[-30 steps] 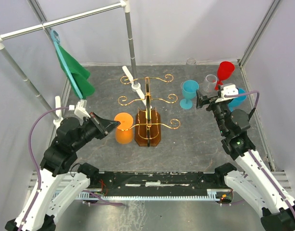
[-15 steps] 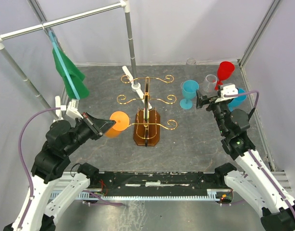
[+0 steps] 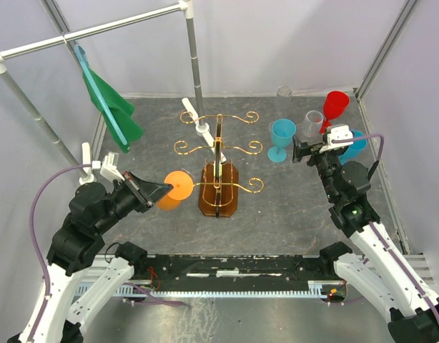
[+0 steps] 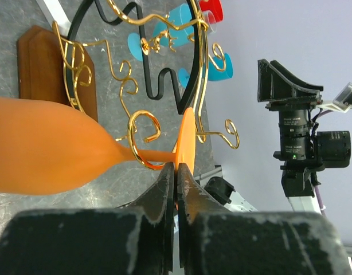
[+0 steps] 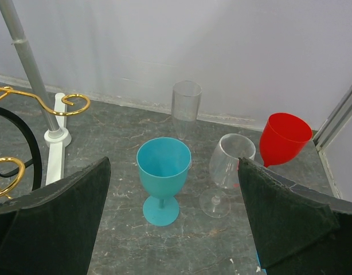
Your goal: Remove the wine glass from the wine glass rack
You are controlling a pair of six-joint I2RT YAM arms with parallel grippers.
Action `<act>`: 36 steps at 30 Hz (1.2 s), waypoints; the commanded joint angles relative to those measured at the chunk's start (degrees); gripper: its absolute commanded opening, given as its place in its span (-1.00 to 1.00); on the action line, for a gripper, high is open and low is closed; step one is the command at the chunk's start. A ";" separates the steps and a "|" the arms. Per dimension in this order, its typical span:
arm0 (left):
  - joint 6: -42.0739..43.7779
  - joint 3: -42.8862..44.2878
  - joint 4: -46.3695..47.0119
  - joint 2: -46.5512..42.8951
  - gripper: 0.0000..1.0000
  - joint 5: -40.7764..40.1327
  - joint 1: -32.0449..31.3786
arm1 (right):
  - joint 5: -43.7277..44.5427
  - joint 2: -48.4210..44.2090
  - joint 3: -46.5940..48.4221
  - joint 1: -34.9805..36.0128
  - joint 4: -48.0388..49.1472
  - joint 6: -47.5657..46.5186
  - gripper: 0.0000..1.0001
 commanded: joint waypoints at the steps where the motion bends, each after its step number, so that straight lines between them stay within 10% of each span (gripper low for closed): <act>1: -3.94 -1.67 4.27 -0.41 -0.95 4.49 -0.04 | 1.58 -0.43 1.67 -0.21 0.53 0.39 1.00; 26: -5.97 -0.67 40.01 10.04 -0.95 15.32 -0.04 | 1.92 -2.43 5.02 -0.23 -4.56 1.08 1.00; 36: 7.03 6.69 41.46 9.57 -0.95 27.48 -0.02 | -3.70 6.00 32.61 -0.15 -41.79 31.14 1.00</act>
